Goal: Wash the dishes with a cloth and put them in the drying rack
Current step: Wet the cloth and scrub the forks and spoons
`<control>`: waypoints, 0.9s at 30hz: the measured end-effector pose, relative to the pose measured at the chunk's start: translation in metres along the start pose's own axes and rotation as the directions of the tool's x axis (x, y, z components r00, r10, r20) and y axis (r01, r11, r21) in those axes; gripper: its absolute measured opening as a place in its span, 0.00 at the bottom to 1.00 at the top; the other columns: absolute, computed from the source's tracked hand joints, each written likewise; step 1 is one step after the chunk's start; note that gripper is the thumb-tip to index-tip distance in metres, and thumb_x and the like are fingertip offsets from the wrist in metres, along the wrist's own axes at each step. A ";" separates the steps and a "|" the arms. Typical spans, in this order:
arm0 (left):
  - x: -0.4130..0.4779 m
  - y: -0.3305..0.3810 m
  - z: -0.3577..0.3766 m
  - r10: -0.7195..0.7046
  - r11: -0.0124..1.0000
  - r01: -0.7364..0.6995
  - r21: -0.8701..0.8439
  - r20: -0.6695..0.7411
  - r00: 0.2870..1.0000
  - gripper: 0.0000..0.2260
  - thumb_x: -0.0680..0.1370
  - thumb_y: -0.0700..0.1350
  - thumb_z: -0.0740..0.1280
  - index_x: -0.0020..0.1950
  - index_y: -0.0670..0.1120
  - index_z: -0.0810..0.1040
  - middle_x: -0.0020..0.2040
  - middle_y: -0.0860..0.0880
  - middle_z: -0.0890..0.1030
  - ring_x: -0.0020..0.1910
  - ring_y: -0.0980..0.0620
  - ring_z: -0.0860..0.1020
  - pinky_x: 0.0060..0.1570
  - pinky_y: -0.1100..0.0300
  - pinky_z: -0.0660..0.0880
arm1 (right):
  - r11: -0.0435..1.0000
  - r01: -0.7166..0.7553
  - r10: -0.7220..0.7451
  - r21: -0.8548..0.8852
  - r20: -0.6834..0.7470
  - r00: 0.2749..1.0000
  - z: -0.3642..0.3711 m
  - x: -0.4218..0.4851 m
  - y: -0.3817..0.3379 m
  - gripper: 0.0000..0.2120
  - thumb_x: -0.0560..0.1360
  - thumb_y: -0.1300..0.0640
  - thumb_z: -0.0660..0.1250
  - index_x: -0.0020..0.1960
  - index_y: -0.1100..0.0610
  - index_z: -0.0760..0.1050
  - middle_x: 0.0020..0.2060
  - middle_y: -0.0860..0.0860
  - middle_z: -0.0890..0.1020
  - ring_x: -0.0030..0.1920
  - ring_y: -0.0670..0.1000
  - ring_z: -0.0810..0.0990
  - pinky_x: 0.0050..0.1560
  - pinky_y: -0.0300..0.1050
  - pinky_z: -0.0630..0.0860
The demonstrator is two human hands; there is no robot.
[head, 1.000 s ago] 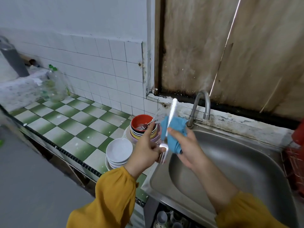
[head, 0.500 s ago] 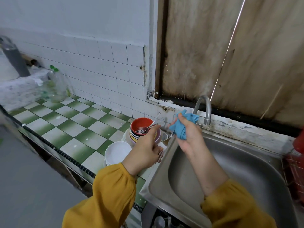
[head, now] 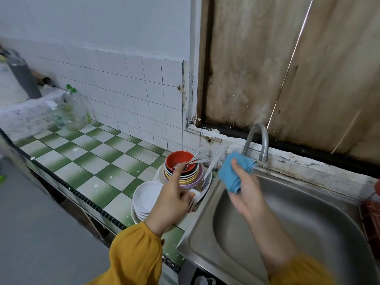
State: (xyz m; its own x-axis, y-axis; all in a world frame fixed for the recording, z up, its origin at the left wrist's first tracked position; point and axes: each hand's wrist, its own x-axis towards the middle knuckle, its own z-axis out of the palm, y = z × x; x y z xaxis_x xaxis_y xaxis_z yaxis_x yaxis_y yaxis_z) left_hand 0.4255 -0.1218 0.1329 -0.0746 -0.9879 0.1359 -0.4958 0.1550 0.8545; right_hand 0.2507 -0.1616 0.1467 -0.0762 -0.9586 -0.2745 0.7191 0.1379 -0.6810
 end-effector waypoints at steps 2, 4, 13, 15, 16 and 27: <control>0.002 0.007 0.004 0.010 1.000 -0.010 -0.025 0.026 1.000 0.31 0.77 0.31 0.65 0.72 0.55 0.57 0.24 0.57 0.76 0.27 0.63 0.75 0.32 0.73 0.69 | 0.992 -0.096 0.099 -0.083 0.038 0.994 -0.001 -0.008 0.021 0.13 0.76 0.64 0.65 0.60 0.59 0.75 0.55 0.59 0.81 0.52 0.55 0.81 0.51 0.49 0.78; 0.004 0.011 0.008 0.023 1.000 -0.022 -0.017 0.073 0.997 0.32 0.78 0.34 0.66 0.75 0.53 0.56 0.27 0.57 0.77 0.27 0.64 0.76 0.31 0.72 0.69 | 0.981 -0.117 0.128 -0.154 0.062 0.990 0.000 -0.013 0.036 0.15 0.74 0.65 0.67 0.61 0.62 0.75 0.54 0.61 0.83 0.48 0.54 0.83 0.45 0.47 0.79; 0.018 0.008 -0.011 0.210 0.909 -0.188 0.371 -0.018 0.978 0.32 0.79 0.45 0.67 0.79 0.50 0.54 0.62 0.49 0.76 0.62 0.52 0.72 0.59 0.64 0.68 | 0.741 0.070 0.021 -0.668 0.127 0.992 -0.002 -0.011 0.024 0.10 0.74 0.66 0.71 0.53 0.58 0.78 0.44 0.53 0.84 0.42 0.50 0.82 0.37 0.39 0.77; 0.028 0.010 -0.019 0.455 0.739 -0.338 0.582 -0.063 0.888 0.31 0.77 0.40 0.69 0.77 0.49 0.61 0.69 0.44 0.72 0.66 0.44 0.67 0.64 0.49 0.71 | 0.604 0.104 0.087 -0.790 0.195 0.977 -0.003 -0.011 0.018 0.09 0.74 0.65 0.72 0.51 0.54 0.78 0.46 0.52 0.83 0.43 0.48 0.82 0.39 0.37 0.76; 0.034 0.013 -0.023 0.539 0.635 -0.379 0.673 -0.034 0.842 0.31 0.75 0.39 0.70 0.76 0.49 0.64 0.70 0.42 0.72 0.67 0.41 0.67 0.63 0.44 0.73 | 0.566 0.123 0.113 -0.815 0.224 0.968 -0.004 -0.012 0.016 0.10 0.74 0.65 0.72 0.50 0.53 0.77 0.46 0.52 0.83 0.44 0.48 0.82 0.41 0.38 0.77; 0.062 0.039 -0.041 0.457 0.393 -0.710 0.584 0.546 0.702 0.08 0.77 0.44 0.65 0.49 0.47 0.84 0.44 0.50 0.85 0.45 0.46 0.81 0.52 0.51 0.77 | 0.255 0.461 0.159 -0.850 0.507 0.847 -0.009 -0.012 -0.019 0.14 0.70 0.69 0.73 0.43 0.50 0.78 0.37 0.43 0.80 0.39 0.37 0.78 0.42 0.33 0.73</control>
State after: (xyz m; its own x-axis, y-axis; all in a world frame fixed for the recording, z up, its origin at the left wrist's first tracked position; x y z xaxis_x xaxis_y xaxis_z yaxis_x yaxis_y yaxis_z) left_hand 0.4374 -0.1770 0.1955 -0.7514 -0.6249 0.2117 -0.6474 0.7603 -0.0533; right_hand 0.2320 -0.1505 0.1565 0.3994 -0.9168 0.0034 -0.4389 -0.1945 -0.8772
